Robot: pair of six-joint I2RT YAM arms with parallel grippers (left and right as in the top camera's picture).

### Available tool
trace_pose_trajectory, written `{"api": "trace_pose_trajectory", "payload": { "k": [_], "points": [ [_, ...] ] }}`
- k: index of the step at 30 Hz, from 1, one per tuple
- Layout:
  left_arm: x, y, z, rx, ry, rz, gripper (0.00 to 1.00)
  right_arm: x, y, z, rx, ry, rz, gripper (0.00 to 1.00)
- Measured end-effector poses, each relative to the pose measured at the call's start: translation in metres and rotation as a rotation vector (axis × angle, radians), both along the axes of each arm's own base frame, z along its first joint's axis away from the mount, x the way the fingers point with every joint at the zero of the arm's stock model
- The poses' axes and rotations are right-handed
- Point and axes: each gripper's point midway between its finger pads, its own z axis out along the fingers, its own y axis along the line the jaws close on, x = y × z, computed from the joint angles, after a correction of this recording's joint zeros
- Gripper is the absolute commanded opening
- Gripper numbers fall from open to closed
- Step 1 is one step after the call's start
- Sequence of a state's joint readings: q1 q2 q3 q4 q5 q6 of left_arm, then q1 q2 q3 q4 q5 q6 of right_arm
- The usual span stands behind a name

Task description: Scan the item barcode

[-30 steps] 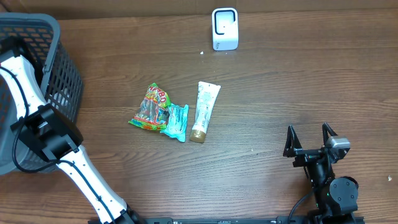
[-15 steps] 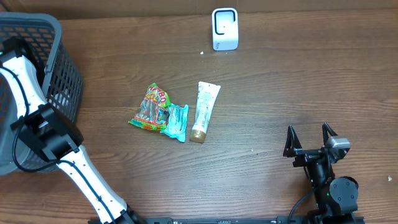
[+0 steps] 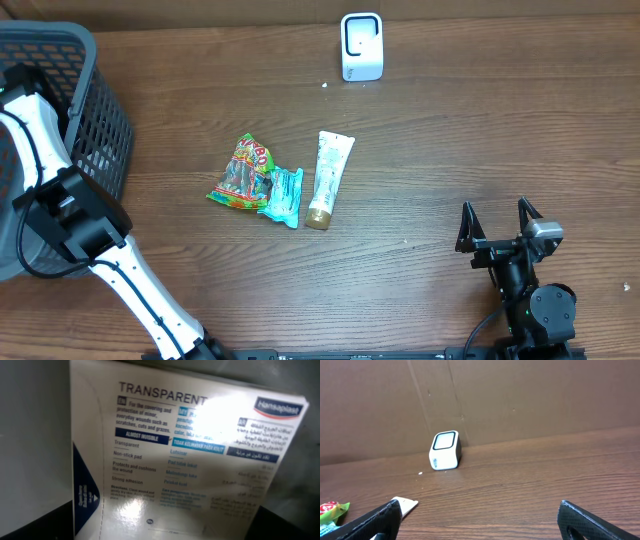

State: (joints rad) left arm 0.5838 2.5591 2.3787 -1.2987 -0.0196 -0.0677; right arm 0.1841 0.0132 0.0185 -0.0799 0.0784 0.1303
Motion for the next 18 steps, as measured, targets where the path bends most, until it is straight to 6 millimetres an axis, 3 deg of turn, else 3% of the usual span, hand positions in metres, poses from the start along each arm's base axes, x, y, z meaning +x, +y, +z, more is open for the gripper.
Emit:
{"api": "trace_pose_trajectory", "payload": {
  "k": [15, 18],
  "points": [
    [0.0006, -0.0012, 0.0002, -0.005, -0.006, -0.001, 0.58, 0.0, -0.0001, 0.0001, -0.001, 0.0, 0.0, 1.0],
    [0.0004, -0.0013, 0.0001, -0.006, -0.005, -0.001, 0.57, 0.0, 0.0, 0.0, 0.0, 0.0, 0.0, 1.0]
  ]
}}
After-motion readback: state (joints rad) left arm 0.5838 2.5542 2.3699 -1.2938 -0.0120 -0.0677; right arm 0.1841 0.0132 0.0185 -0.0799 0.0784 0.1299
